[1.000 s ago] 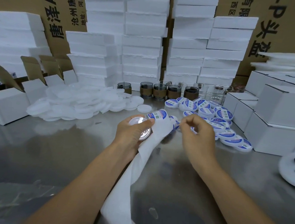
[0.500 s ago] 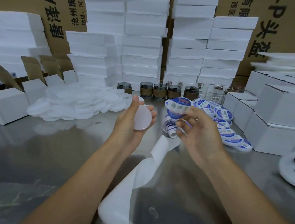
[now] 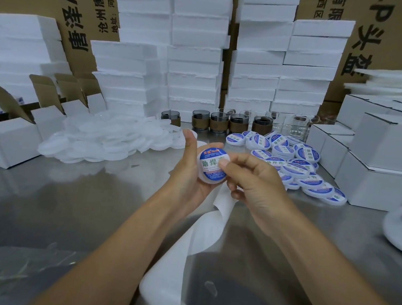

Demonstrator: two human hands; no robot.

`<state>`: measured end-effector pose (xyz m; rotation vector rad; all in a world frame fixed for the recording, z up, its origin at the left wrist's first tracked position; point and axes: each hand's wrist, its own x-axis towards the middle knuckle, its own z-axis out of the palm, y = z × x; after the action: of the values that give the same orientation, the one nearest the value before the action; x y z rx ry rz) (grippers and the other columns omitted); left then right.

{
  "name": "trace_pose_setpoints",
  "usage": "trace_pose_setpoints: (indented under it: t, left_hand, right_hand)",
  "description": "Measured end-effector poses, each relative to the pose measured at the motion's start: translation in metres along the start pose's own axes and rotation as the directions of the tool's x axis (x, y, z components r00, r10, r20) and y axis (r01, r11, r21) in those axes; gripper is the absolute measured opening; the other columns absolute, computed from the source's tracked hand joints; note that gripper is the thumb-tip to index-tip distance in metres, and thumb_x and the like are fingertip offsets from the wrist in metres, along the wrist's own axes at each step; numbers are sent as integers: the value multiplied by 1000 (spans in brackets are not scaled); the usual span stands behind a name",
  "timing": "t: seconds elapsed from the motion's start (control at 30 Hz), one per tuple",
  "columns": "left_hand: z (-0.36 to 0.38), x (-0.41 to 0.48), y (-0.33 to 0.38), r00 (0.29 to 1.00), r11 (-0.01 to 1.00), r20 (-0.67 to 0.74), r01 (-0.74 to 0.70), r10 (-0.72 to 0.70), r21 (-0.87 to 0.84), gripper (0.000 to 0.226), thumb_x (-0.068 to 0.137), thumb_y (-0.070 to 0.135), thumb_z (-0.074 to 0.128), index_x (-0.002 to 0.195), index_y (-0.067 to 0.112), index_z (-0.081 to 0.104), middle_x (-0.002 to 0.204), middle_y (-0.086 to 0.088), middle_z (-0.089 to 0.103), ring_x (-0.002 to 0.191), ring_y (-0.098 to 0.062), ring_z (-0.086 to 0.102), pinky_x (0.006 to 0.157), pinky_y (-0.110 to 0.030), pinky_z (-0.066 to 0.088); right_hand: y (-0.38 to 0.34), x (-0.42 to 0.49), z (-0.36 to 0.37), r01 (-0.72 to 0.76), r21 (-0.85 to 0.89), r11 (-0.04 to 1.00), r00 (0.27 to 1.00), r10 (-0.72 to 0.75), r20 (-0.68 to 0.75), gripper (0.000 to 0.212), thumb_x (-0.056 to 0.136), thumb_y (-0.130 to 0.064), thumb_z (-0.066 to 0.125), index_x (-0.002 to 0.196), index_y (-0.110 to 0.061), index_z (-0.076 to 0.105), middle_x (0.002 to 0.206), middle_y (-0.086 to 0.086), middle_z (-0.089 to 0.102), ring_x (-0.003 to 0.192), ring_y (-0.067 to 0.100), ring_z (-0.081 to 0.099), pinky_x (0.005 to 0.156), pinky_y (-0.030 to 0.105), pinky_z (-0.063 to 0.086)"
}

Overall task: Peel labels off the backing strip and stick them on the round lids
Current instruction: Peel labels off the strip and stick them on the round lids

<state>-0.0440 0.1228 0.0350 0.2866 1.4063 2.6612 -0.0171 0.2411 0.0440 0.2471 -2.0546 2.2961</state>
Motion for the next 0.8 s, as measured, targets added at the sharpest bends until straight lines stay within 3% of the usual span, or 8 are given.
trace_pose_setpoints:
  t: [0.13,0.23,0.37,0.53,0.67,0.8]
  left_hand:
    - [2,-3,-1,999,997,24,-35,34,62,77,56,68,51,104,8,55,79,-7,70,74,-17,69,65,-26,57]
    - [1,-5,-3,995,993,75,-71,64,91,66,48,48,80,99,10,59,92,-15,67,81,-21,66,70,-27,57]
    - [-1,-6,-3,995,992,87,-65,56,109,42,62,20,70,102,13,59,104,-19,61,88,-22,64,76,-27,57]
    - [-2,-5,-4,993,991,105,-70,58,112,33,69,19,65,101,12,59,99,-16,65,89,-23,64,82,-31,55]
    - [-3,-4,-4,992,993,110,-69,58,100,30,71,19,63,100,12,60,87,-9,70,81,-18,68,79,-29,56]
    - [-4,-4,-5,993,993,110,-61,50,98,27,74,18,61,100,11,60,89,-10,70,83,-19,68,78,-28,57]
  right_hand:
    - [1,1,0,28,-20,999,998,-29,-47,7,77,-14,72,81,-13,67,51,-9,61,40,0,44,41,12,35]
    - [1,0,0,25,-14,1000,997,-26,-74,7,76,-14,73,76,-14,66,48,-9,59,39,2,43,40,13,34]
    - [0,0,0,0,-17,1000,995,-2,-98,9,78,-13,71,73,-15,64,45,-8,56,38,4,41,39,15,33]
    - [0,1,0,-14,1,1000,994,14,-105,7,78,-14,72,76,-14,65,44,-9,55,38,3,41,40,15,34]
    - [1,2,0,-19,-2,1000,994,19,-107,6,79,-14,71,80,-12,66,45,-9,56,38,3,41,40,15,35]
    - [1,2,0,-21,4,1000,994,21,-111,5,80,-11,70,79,-11,65,45,-9,57,37,3,42,40,14,36]
